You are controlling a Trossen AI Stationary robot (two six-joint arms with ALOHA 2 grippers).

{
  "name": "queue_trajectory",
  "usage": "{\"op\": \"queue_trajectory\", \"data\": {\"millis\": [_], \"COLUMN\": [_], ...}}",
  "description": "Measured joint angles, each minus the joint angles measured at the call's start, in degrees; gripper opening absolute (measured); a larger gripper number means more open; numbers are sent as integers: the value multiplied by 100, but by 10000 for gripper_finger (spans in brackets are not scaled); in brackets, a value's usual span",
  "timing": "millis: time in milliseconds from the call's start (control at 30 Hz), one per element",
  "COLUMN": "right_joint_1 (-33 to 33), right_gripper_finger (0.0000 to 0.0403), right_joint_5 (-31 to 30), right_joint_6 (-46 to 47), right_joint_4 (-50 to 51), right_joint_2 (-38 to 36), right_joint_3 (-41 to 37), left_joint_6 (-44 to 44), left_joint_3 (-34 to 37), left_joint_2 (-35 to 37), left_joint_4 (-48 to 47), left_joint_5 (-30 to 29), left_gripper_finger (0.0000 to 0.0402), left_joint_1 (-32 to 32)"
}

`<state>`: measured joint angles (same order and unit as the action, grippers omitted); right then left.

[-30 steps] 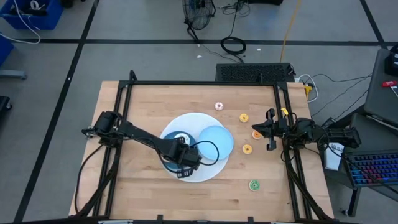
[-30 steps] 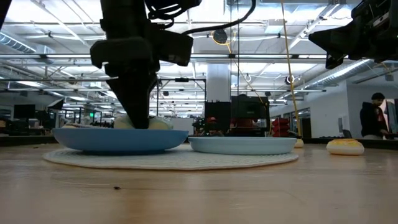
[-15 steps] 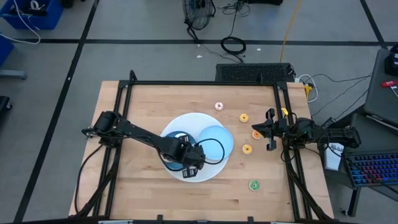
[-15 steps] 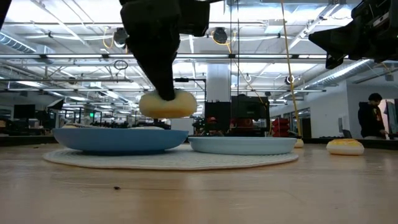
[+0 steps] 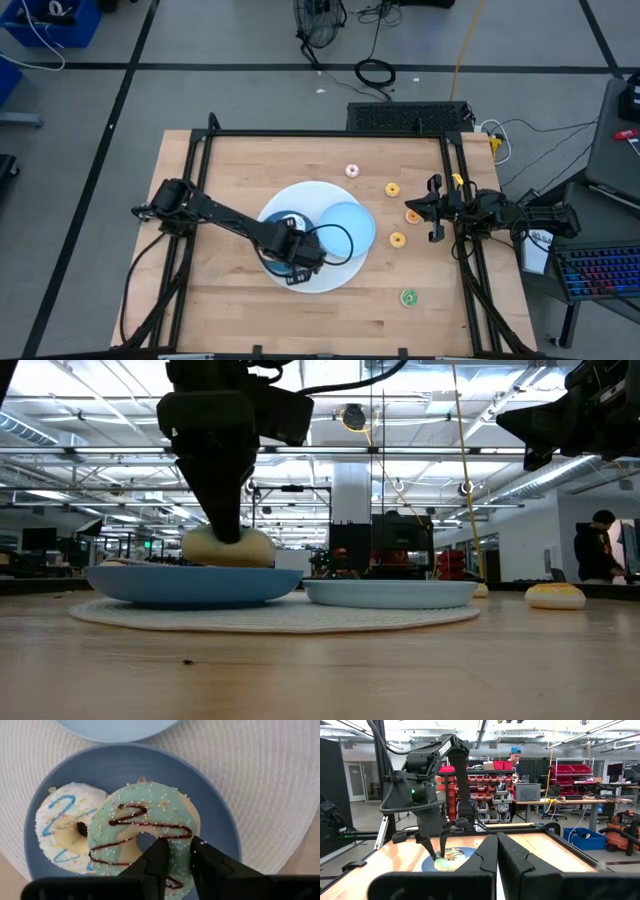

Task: Pick & Place donuts
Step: Put the large blue donut on the blue plate

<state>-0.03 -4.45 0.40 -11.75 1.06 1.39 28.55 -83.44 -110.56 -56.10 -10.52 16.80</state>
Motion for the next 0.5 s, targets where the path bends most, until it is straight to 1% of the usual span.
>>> {"op": "queue_trajectory", "data": {"millis": [100,200,500], "right_joint_1": [2,0,0], "right_gripper_finger": [0,0,0], "right_joint_5": [0,0,0], "right_joint_6": [0,0,0], "right_joint_4": [0,0,0], "right_joint_2": [-1,0,-1], "right_joint_3": [0,0,0], "left_joint_6": [125,328,545], "left_joint_3": [0,0,0], "left_joint_2": [0,0,0], "left_joint_4": [-17,-18,-54], "left_joint_5": [8,1,-41], "left_gripper_finger": [82,104,216], "left_joint_1": [-12,-16,-15]}}
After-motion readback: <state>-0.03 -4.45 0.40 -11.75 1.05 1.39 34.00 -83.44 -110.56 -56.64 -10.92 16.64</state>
